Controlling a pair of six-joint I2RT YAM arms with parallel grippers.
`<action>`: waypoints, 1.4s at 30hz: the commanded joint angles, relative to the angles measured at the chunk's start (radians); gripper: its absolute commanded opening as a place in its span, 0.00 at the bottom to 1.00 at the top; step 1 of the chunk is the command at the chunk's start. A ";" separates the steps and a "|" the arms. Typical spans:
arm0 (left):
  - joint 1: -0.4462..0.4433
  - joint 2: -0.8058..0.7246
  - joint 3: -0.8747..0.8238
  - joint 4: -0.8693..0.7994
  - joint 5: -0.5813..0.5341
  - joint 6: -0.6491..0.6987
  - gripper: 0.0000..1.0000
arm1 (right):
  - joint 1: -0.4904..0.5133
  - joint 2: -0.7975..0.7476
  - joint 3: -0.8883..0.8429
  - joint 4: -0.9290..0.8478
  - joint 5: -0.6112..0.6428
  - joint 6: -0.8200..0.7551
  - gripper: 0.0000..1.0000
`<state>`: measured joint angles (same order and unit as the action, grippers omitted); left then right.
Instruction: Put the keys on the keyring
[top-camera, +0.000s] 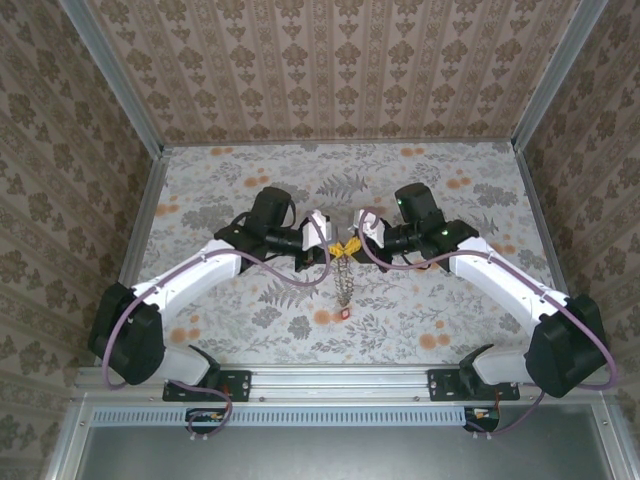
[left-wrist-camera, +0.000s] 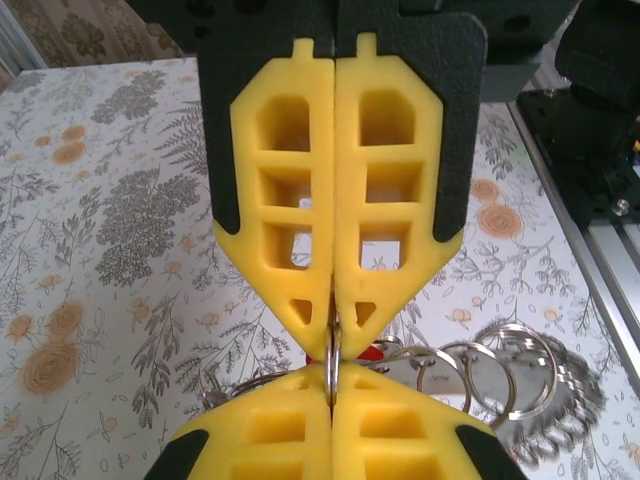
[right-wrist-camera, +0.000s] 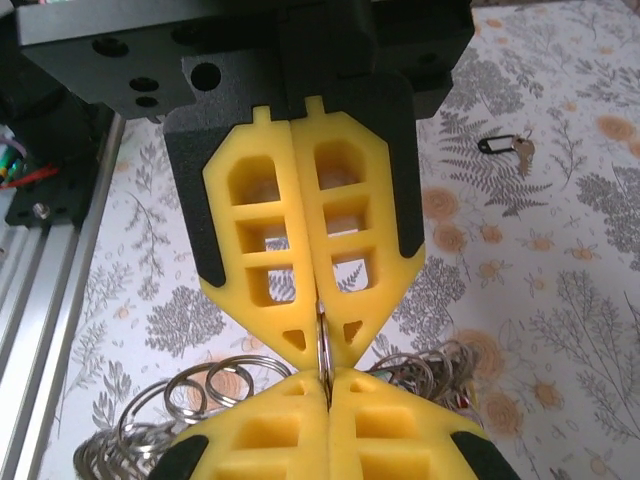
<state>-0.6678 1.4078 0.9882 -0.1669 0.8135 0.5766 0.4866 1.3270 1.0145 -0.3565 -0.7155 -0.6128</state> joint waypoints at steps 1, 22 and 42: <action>-0.011 0.022 0.038 -0.041 -0.014 0.021 0.00 | 0.035 -0.002 0.073 -0.070 0.025 -0.066 0.03; 0.048 -0.036 -0.124 0.462 0.253 -0.268 0.00 | -0.085 0.034 -0.187 0.445 -0.211 0.260 0.18; 0.063 -0.047 -0.179 0.572 0.208 -0.326 0.00 | -0.098 0.017 -0.229 0.391 -0.159 0.248 0.20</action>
<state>-0.6067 1.4105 0.8043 0.3012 0.9726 0.2668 0.3901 1.3724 0.7940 0.1219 -0.9237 -0.3351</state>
